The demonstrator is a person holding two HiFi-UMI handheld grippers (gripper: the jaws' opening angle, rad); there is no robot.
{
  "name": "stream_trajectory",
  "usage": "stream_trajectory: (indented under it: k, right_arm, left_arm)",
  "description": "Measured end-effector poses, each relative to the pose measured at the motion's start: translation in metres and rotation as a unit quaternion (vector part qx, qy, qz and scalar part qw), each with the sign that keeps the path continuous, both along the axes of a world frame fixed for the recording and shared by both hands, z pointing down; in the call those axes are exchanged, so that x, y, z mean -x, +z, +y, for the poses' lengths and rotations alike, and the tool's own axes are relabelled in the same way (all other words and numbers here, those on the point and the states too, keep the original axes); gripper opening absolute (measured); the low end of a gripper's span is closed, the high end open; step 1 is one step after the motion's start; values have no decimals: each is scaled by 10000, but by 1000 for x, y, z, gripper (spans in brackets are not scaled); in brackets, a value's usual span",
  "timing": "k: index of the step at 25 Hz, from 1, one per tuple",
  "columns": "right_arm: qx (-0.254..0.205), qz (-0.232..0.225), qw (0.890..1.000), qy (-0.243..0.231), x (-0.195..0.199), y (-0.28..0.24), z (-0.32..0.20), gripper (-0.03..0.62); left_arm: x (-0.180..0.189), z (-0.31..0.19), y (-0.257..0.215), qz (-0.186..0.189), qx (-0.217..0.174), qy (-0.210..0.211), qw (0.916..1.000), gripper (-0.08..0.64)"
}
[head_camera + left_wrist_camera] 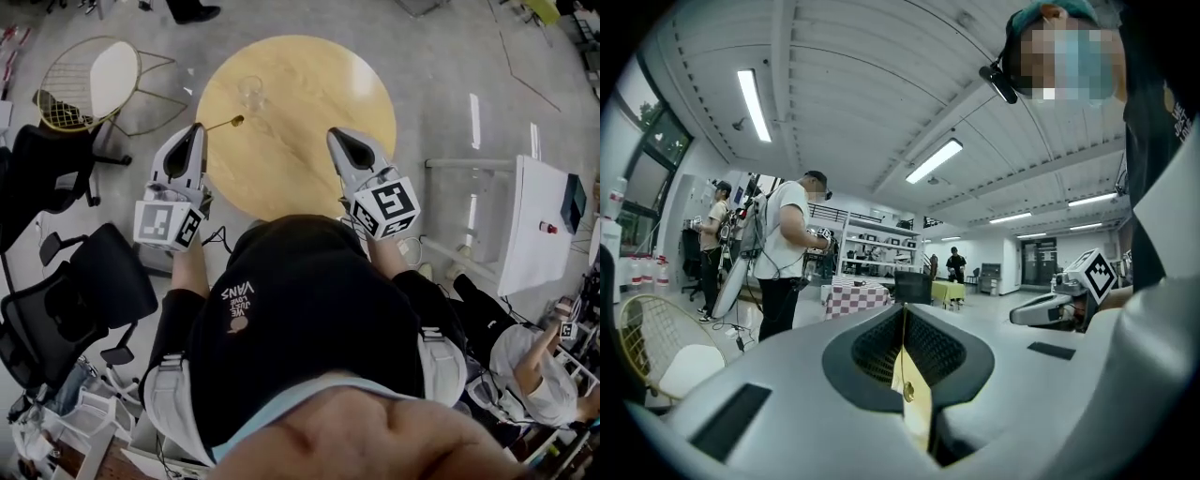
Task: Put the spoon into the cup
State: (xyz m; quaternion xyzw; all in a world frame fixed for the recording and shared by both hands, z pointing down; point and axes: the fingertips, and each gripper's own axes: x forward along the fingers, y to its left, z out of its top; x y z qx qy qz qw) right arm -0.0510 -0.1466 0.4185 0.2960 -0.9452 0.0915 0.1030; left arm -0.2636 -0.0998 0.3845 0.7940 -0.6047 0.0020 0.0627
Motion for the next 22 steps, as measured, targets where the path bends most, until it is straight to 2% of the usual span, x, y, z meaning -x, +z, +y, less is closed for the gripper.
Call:
stream_trajectory:
  k: [10,22]
  right_arm:
    - [58,98,9989,456,-10,7,-1,-2]
    - [115,126,9970,754,-20,15,-6,-2]
  left_arm:
    - [4,-43,7,-190,-15,513,9985,9]
    - [-1,-84,19,-318,68,850,9959,9]
